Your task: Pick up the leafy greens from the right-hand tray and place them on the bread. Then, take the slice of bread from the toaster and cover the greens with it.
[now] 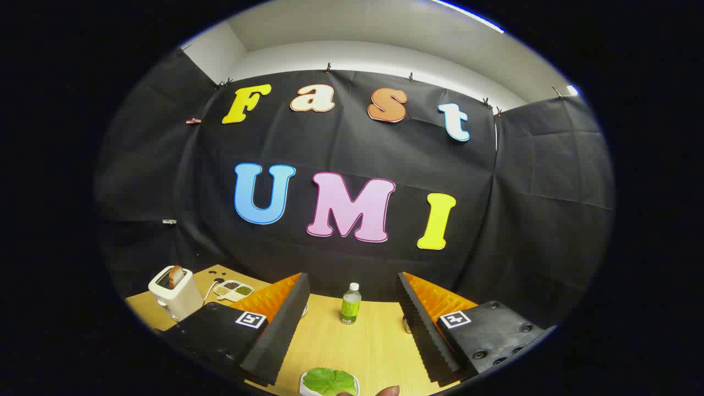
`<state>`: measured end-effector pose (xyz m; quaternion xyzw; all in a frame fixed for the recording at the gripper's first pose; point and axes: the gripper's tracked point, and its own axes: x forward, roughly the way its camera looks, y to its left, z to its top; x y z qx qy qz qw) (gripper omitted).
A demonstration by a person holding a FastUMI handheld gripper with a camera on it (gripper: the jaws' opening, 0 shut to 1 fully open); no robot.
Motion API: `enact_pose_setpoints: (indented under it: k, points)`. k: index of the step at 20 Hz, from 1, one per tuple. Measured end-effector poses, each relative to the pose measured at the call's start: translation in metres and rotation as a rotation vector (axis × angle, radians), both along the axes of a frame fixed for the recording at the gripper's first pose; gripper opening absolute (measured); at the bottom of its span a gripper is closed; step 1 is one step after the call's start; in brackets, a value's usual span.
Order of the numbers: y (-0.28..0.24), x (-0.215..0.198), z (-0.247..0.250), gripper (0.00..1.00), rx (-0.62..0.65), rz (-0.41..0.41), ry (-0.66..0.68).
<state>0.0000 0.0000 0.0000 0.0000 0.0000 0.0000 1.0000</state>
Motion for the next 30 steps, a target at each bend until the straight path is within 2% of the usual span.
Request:
enact_pose_setpoints:
  k: [15, 20, 25, 30]
  points:
    - [0.001, 0.007, -0.002, 0.98, 0.004, -0.005, 0.011]
    - [0.006, 0.009, -0.01, 0.98, 0.005, 0.017, 0.041]
    - [0.016, 0.013, -0.07, 0.98, 0.02, 0.106, 0.244]
    - [0.023, 0.012, -0.163, 0.97, 0.039, 0.163, 0.465]
